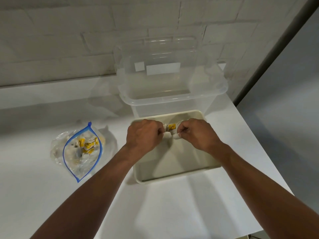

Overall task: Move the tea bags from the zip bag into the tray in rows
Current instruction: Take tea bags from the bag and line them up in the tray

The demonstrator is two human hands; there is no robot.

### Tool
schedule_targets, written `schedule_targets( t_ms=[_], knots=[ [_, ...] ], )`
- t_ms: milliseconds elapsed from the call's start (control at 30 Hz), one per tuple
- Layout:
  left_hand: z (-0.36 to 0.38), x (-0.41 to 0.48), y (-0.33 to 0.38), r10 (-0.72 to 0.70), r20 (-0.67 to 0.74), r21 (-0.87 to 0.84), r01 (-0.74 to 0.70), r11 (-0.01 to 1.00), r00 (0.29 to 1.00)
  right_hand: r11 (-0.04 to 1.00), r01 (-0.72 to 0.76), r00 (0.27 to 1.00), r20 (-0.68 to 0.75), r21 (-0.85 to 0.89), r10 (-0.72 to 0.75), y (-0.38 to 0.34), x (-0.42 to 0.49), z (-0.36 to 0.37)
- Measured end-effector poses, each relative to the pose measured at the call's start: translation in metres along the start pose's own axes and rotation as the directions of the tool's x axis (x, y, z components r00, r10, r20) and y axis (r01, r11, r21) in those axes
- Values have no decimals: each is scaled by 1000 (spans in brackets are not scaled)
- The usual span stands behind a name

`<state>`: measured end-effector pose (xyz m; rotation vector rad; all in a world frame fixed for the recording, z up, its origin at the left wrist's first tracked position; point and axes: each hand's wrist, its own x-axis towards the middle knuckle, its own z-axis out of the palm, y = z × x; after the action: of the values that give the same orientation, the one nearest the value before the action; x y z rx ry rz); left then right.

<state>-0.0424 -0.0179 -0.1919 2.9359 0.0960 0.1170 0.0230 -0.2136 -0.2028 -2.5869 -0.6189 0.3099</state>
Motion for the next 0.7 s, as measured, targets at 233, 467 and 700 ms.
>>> schedule_targets(
  t_ms=[233,467,700],
  knots=[
    [5,0,-2,19,38,78,-22,997,999,998,32,997,73,-55,-28,5,11,11],
    [13,20,9,2,65,257,-19,966,998,981,4,999,-33,-195,-10,-1,31,26],
    [19,27,14,30,42,380,-43,924,999,960,7,992,-120,-280,-42,-1,33,30]
  ],
)
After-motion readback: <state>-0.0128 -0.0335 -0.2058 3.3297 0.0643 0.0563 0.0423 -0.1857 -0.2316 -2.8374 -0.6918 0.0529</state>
